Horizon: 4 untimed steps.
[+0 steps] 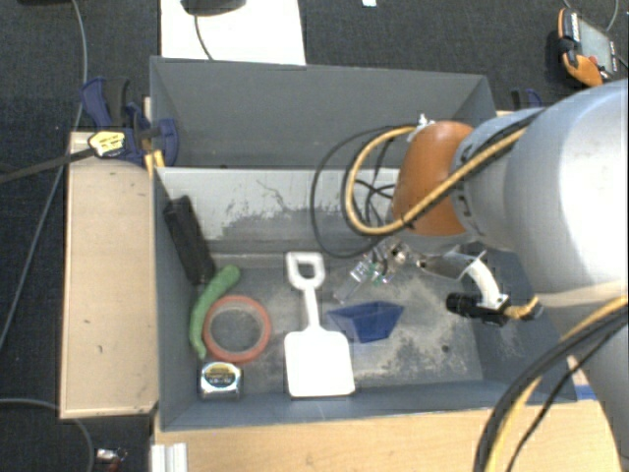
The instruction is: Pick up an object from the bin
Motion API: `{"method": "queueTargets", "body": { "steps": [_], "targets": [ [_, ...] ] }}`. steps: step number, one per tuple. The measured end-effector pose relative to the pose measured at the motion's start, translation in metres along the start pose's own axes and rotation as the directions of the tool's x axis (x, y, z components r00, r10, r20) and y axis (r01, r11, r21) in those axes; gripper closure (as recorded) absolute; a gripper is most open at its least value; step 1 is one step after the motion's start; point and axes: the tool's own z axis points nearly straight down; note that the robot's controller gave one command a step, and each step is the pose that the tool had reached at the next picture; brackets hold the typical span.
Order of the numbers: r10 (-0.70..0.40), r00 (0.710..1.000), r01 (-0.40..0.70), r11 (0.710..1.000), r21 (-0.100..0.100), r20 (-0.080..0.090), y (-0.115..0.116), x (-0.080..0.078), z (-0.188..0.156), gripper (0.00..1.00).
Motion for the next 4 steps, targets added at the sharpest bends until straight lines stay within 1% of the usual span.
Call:
{"method": "queueTargets", "body": {
  "steps": [1, 2, 3, 4],
  "targets": [
    [-0.016, 1.000, 0.016, 1.000, 0.002, 0.006, -0.023, -0.017, -0.002, 0.00],
    [-0.051, 0.999, 0.051, 0.999, -0.001, 0.003, -0.003, -0.007, -0.010, 0.00],
    [-0.008, 1.000, 0.008, 1.000, -0.002, 0.009, -0.015, -0.027, -0.015, 0.00],
    [-0.065, 0.998, 0.065, 0.998, -0.007, 0.008, -0.001, -0.018, -0.056, 0.00]
  ]
}}
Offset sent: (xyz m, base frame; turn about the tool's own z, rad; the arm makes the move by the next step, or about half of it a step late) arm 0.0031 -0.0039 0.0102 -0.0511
